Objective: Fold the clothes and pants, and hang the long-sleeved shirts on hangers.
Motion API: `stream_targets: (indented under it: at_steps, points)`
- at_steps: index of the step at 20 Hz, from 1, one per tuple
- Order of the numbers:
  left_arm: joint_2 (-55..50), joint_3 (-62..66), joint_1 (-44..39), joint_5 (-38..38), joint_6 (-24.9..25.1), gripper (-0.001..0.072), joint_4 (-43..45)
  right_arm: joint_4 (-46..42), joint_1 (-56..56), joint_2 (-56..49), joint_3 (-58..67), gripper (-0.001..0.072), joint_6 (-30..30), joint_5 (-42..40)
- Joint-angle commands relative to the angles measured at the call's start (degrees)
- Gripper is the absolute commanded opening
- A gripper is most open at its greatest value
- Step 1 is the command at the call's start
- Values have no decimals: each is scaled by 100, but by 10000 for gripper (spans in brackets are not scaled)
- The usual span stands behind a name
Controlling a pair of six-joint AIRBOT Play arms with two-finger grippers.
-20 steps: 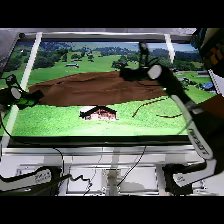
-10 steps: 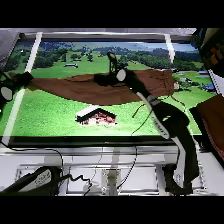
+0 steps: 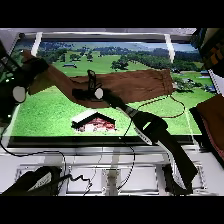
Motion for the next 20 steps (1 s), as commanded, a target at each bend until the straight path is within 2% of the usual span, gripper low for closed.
stream_targets:
  at_steps: [1, 5, 8, 10, 12, 14, 16, 20]
  points:
    - [-68, -4, -555, 396, 2, 14, 28, 83, 286, -39, 13, 27, 9, -179]
    - [-437, -2, -789, 684, -2, 14, 26, -72, -57, 101, 13, 29, -72, 533]
    - [-1064, 0, -1095, 1644, -22, 12, 26, -772, -841, 595, 13, 30, -79, 2000]
    - [-1637, 197, -1349, 2205, -48, 11, 26, -1088, -1480, 1080, 11, 30, -407, 3080]
    - [-2258, 754, -1609, 1917, -179, 10, 26, -1196, -2094, 1617, 11, 30, -992, 3947]
    - [-2800, 1388, -1919, 1292, -238, 10, 26, -1237, -2649, 2129, 11, 30, -1405, 4406]
    - [-3200, 1845, -2304, 907, -238, 10, 26, -1314, -3121, 2542, 11, 30, -1502, 4485]
    - [-3759, 2022, -2924, 820, -111, 12, 74, -1364, -3779, 2942, 11, 31, -1493, 4483]
